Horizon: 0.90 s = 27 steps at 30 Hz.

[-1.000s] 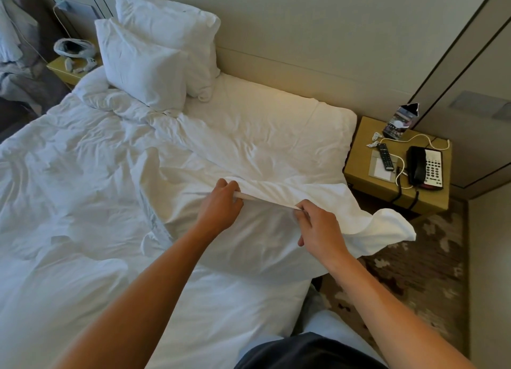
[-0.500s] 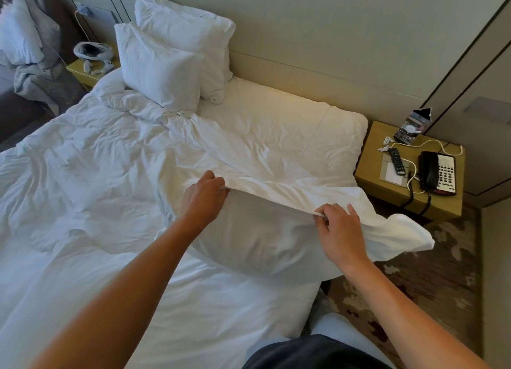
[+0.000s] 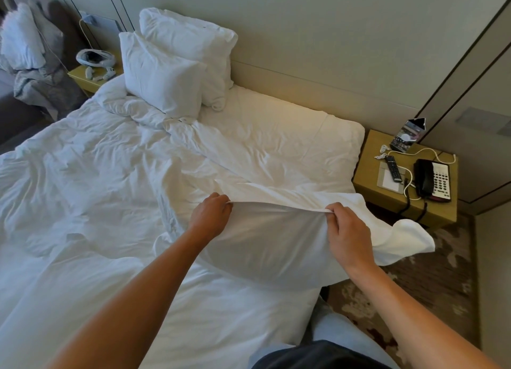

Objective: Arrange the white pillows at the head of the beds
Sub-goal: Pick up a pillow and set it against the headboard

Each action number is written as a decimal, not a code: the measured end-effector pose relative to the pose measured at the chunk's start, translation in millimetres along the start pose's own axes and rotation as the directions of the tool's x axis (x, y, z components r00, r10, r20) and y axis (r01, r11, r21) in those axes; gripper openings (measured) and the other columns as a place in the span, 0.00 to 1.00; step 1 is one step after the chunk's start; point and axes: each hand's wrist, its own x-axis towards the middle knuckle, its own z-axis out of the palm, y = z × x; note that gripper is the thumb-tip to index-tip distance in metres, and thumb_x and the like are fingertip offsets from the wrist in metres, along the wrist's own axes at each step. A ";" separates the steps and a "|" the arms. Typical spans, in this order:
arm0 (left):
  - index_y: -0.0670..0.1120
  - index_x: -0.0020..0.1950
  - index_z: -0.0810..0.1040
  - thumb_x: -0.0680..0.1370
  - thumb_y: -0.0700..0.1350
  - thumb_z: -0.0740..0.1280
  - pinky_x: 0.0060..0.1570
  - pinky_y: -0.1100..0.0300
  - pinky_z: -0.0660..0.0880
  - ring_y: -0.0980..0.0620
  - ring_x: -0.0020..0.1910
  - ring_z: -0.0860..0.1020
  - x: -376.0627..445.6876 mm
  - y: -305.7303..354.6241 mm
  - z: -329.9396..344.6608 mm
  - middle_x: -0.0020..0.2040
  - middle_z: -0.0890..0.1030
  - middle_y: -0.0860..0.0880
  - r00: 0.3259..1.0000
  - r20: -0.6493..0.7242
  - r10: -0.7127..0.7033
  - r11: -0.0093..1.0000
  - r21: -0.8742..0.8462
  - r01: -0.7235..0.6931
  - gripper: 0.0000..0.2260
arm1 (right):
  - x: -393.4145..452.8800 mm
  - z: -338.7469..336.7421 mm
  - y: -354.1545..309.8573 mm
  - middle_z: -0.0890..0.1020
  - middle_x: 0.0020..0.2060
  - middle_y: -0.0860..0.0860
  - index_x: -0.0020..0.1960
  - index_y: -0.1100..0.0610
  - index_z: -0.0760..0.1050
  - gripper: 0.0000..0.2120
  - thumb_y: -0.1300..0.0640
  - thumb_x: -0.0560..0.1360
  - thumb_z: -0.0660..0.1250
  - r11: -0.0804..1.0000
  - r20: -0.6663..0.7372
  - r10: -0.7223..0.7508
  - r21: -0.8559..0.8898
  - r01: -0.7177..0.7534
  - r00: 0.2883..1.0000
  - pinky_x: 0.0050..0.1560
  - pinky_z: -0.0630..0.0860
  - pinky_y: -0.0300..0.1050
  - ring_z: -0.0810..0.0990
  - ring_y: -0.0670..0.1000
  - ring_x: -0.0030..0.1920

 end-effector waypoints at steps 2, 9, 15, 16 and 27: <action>0.46 0.46 0.80 0.84 0.49 0.58 0.38 0.55 0.70 0.46 0.41 0.78 3.3 1.7 -0.6 0.41 0.77 0.50 1.000 0.001 -0.011 1.000 -0.009 0.011 0.14 | 3.9 -5.2 2.1 0.80 0.39 0.45 0.49 0.51 0.77 0.09 0.53 0.86 0.61 1.000 -0.001 0.021 -0.003 -0.021 1.000 0.39 0.78 0.48 0.78 0.46 0.39; 0.43 0.44 0.77 0.85 0.42 0.56 0.39 0.51 0.78 0.45 0.36 0.78 5.1 11.5 -16.2 0.38 0.79 0.46 0.999 -0.021 -0.034 0.999 0.002 0.034 0.14 | 29.0 -15.0 10.4 0.82 0.44 0.46 0.48 0.53 0.81 0.07 0.52 0.82 0.69 0.993 0.110 0.041 -0.112 -0.029 0.993 0.48 0.80 0.54 0.80 0.52 0.43; 0.46 0.42 0.74 0.84 0.42 0.57 0.41 0.50 0.78 0.43 0.38 0.78 3.8 26.5 -27.6 0.38 0.80 0.46 0.994 -0.104 -0.034 0.999 0.020 0.036 0.13 | 41.7 -16.5 24.2 0.80 0.39 0.47 0.44 0.51 0.76 0.11 0.56 0.85 0.63 0.997 0.112 0.081 0.007 -0.082 0.990 0.42 0.79 0.51 0.80 0.49 0.38; 0.45 0.41 0.74 0.84 0.42 0.57 0.40 0.50 0.77 0.43 0.37 0.78 4.1 29.8 -27.8 0.38 0.79 0.47 0.993 -0.110 -0.044 0.999 0.013 0.046 0.13 | 43.5 -17.7 25.6 0.81 0.37 0.47 0.44 0.51 0.76 0.11 0.56 0.85 0.62 0.992 0.112 0.101 0.068 -0.109 0.989 0.41 0.80 0.49 0.81 0.47 0.36; 0.47 0.42 0.76 0.85 0.45 0.56 0.40 0.43 0.79 0.47 0.35 0.79 10.8 82.2 -48.0 0.33 0.80 0.48 0.938 -0.253 -0.238 0.964 -0.180 0.196 0.14 | 83.6 -35.9 36.7 0.79 0.31 0.47 0.46 0.52 0.78 0.10 0.56 0.85 0.64 0.935 0.126 0.046 0.343 -0.087 0.991 0.35 0.72 0.48 0.78 0.48 0.33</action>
